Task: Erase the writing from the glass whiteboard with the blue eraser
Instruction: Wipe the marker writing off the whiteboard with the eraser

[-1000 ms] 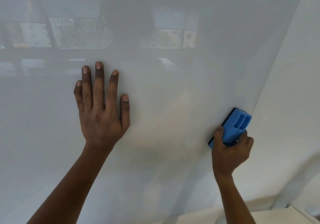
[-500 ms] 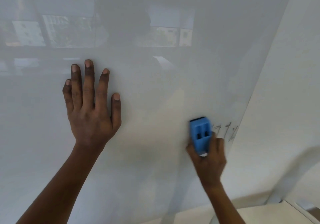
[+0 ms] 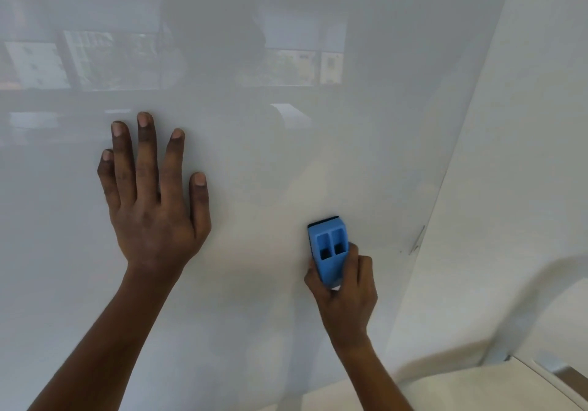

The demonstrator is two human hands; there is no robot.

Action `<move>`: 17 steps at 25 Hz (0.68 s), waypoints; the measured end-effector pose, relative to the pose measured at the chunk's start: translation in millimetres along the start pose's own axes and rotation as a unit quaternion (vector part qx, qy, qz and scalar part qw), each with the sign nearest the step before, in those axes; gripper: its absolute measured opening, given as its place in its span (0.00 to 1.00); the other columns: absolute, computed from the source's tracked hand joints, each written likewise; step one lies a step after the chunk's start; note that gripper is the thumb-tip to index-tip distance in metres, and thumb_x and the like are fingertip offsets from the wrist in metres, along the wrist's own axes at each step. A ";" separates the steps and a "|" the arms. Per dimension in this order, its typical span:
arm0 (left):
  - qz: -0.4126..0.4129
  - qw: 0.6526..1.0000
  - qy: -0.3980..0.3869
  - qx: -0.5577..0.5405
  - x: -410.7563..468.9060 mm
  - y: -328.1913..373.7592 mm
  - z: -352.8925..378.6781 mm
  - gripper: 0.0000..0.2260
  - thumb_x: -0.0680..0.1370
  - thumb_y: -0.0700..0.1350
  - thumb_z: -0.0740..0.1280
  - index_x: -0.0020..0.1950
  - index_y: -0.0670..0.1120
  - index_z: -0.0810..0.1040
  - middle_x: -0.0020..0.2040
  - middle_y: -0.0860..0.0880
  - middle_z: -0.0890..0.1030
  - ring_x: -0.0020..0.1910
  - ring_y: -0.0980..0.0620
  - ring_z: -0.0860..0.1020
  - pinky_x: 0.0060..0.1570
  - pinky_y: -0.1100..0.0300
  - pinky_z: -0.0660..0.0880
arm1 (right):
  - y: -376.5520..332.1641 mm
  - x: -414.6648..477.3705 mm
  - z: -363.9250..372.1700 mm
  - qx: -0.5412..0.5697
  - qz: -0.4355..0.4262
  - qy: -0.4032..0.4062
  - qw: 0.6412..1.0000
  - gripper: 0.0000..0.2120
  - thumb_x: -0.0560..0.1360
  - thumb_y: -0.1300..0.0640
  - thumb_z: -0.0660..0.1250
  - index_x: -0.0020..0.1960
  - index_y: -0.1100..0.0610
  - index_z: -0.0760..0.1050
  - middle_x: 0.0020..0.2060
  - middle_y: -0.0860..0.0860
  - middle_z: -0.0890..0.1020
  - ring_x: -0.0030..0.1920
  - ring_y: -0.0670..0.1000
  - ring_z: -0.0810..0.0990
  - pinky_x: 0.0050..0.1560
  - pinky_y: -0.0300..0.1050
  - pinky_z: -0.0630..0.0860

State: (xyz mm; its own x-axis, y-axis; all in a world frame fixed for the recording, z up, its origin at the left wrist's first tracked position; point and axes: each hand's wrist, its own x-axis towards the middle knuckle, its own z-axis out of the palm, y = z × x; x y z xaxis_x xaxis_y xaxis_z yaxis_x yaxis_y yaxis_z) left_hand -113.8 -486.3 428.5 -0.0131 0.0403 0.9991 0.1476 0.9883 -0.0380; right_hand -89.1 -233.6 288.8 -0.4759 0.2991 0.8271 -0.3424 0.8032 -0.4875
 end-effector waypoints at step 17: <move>-0.009 1.000 -0.001 -0.001 -0.6 2.6 0.4 0.24 0.87 0.45 0.63 0.82 0.40 0.68 0.83 0.36 0.64 0.82 0.30 0.63 0.83 0.39 0.57 | 51.1 72.6 -26.5 0.170 0.614 0.211 0.741 0.24 0.81 0.39 0.67 0.56 0.62 0.75 0.57 0.60 0.83 0.51 0.61 0.82 0.54 0.57 0.81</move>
State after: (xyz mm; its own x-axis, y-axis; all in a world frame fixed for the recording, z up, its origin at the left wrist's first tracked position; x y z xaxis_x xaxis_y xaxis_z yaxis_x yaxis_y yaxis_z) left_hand -113.8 -483.7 427.7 -0.0184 0.0230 0.9996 0.1487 0.9887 -0.0200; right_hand -119.7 -157.3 331.3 -0.3258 0.8893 -0.3208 -0.0786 -0.3636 -0.9282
